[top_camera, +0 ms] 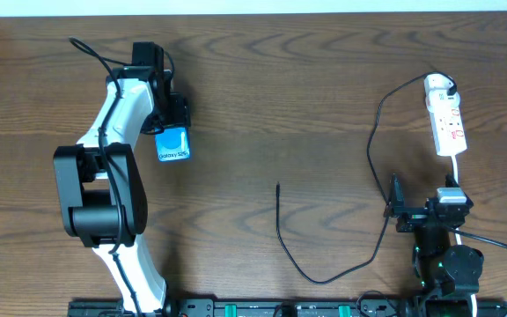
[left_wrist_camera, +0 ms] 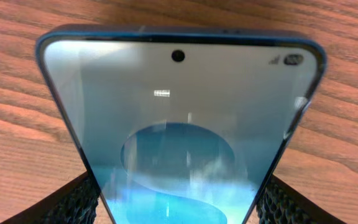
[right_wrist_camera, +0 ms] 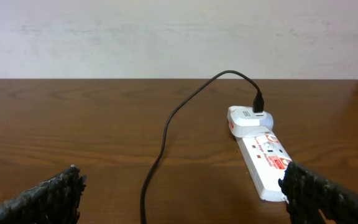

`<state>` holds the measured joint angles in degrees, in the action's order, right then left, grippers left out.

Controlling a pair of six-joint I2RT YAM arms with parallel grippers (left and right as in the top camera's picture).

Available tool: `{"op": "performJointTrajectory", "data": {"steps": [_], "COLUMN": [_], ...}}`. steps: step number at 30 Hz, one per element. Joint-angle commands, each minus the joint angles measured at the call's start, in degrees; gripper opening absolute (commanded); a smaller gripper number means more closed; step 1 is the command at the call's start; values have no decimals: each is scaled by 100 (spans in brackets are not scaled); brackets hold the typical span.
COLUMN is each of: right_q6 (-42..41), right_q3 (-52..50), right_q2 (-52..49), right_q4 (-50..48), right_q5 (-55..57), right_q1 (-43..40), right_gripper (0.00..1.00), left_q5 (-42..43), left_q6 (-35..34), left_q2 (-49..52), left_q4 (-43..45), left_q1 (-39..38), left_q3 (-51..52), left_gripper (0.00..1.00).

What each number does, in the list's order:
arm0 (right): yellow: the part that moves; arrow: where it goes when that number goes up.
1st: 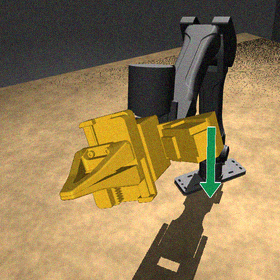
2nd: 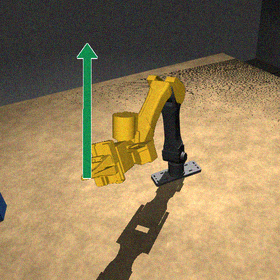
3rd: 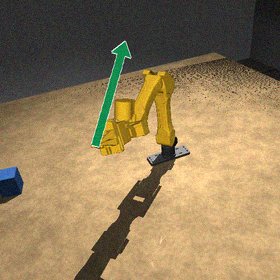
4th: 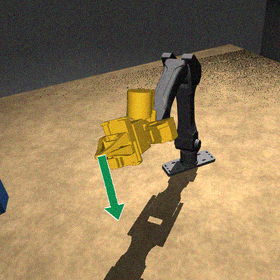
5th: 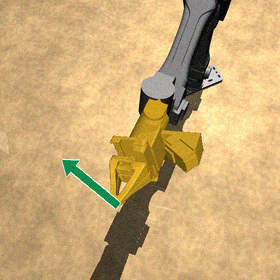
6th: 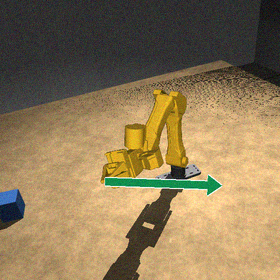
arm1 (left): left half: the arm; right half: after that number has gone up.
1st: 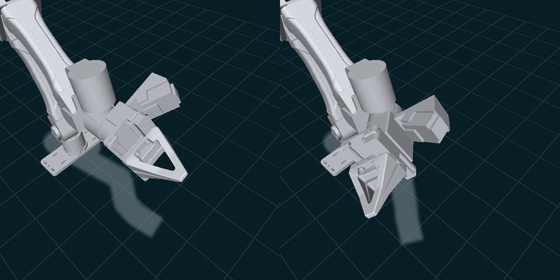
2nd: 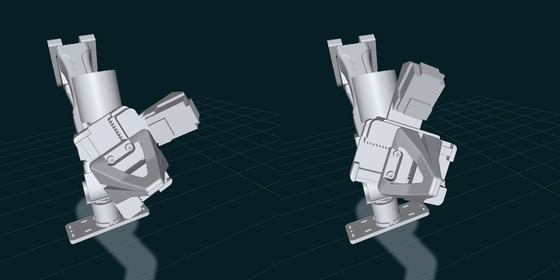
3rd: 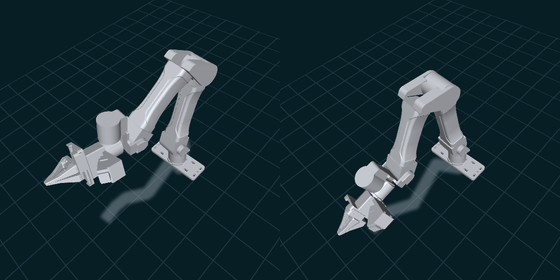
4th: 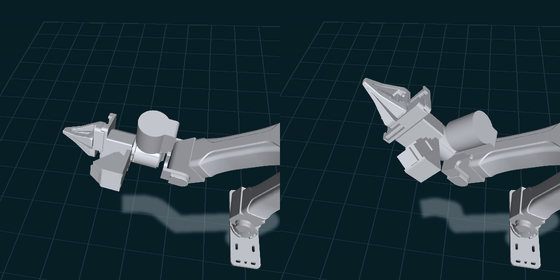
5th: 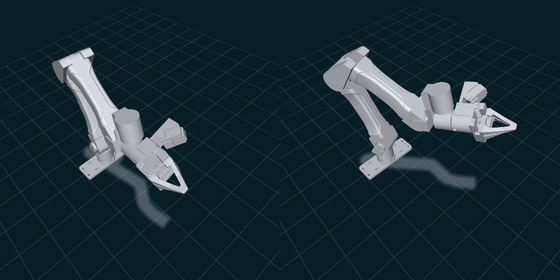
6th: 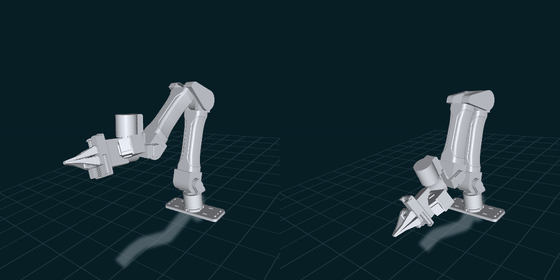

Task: Plug charger to phone and switch on socket
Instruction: 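Lift the phone upright with the left gripper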

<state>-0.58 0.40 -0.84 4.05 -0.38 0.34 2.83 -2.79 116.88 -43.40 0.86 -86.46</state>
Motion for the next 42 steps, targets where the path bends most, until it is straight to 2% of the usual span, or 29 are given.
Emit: {"op": "performJointTrajectory", "data": {"steps": [1,9,35,36,37,38,39,40,41,42], "right_q6": [85,85,85,85,85,85,85,85,85,85], "right_q3": [-9,-9,-9,-9,-9,-9,-9,-9,-9,-9], "right_q2": [31,31,31,31,31,31,31,31,31,31], "right_q4": [26,26,26,24,26,24,26,24,26,24], "right_q5": [4,4,4,4,4,4,4,4,4,4], "right_q1": [-31,-31,-31,-31,-31,-31,-31,-31,-31,-31], "right_gripper": [99,100,99,99,99,99,99,99,99,99], "left_q5": [-72,-70,-70,-70,-70,-70,-70,-70,-68,-70], "left_q6": [55,55,52,52,52,52,50,50,50,52], "left_q2": [-125,-114,-114,-114,-114,-114,-114,-114,-114,-114], "left_q4": [92,413,645,645,643,643,643,640,627,623], "left_q1": [9,9,9,9,9,9,9,9,9,9], "left_q3": [179,570,1012,1012,1012,1012,1012,1012,1012,1012], "left_gripper": [7,7,9,17,39,55,59,75,83,85]}}
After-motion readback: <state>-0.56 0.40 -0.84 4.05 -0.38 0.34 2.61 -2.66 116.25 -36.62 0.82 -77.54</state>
